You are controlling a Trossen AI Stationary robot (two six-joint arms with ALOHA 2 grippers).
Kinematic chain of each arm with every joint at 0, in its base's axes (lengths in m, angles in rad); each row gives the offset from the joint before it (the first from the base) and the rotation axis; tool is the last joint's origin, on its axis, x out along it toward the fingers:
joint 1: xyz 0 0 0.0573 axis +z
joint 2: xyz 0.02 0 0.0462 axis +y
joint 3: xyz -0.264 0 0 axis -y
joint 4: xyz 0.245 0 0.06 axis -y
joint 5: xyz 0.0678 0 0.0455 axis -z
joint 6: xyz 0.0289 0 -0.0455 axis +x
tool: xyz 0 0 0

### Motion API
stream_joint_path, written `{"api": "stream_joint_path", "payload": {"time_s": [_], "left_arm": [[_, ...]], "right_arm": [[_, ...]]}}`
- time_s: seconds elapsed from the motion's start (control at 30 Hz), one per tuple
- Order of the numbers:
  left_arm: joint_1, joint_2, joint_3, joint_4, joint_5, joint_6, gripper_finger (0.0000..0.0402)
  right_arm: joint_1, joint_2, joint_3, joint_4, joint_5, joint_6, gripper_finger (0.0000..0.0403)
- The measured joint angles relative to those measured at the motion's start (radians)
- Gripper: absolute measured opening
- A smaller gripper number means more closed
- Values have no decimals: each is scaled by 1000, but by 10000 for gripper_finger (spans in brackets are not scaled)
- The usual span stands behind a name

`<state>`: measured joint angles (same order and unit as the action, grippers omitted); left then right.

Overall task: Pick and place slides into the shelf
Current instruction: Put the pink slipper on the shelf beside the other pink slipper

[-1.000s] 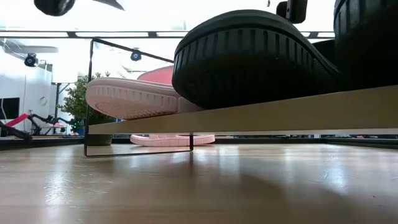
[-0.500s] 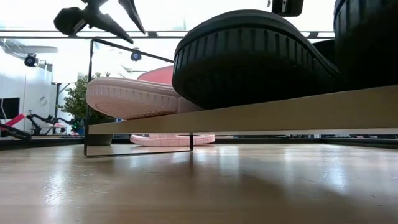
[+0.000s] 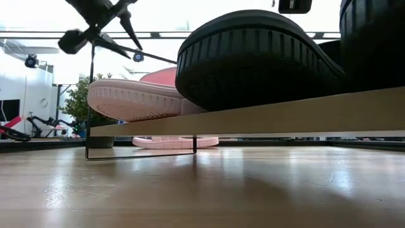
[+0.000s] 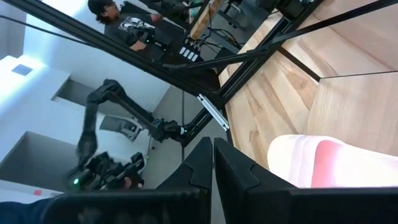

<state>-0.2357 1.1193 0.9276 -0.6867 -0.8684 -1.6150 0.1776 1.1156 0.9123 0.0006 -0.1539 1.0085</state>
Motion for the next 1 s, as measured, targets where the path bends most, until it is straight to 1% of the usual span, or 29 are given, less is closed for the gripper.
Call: {"api": "stream_joint_path", "payload": {"time_s": [0.07,0.17,0.27,0.33,0.4,0.47,0.63,0.7,0.77,0.93,1.0], "left_arm": [[3,-46,-77,127,-2,8,131],[7,-113,-201,333,-5,72,131],[9,-164,-312,519,-10,97,131],[14,-187,-370,623,-12,118,131],[17,-210,-409,684,-13,134,131],[27,-224,-429,716,-11,133,130],[63,-231,-437,719,1,131,130],[89,-225,-437,719,25,131,130],[128,-221,-437,722,79,132,130],[264,-210,-431,723,294,211,130],[313,-211,-427,729,340,227,130]], "right_arm": [[1,0,0,0,0,-2,9],[6,0,0,0,0,1,9],[12,0,0,3,1,1,9],[16,0,0,4,1,1,9],[22,0,0,4,1,2,9],[28,0,0,4,9,2,9],[41,0,0,3,30,6,9],[44,0,0,4,39,10,9],[47,0,0,4,51,14,9],[57,0,0,5,51,25,9],[60,0,0,5,52,32,9]]}}
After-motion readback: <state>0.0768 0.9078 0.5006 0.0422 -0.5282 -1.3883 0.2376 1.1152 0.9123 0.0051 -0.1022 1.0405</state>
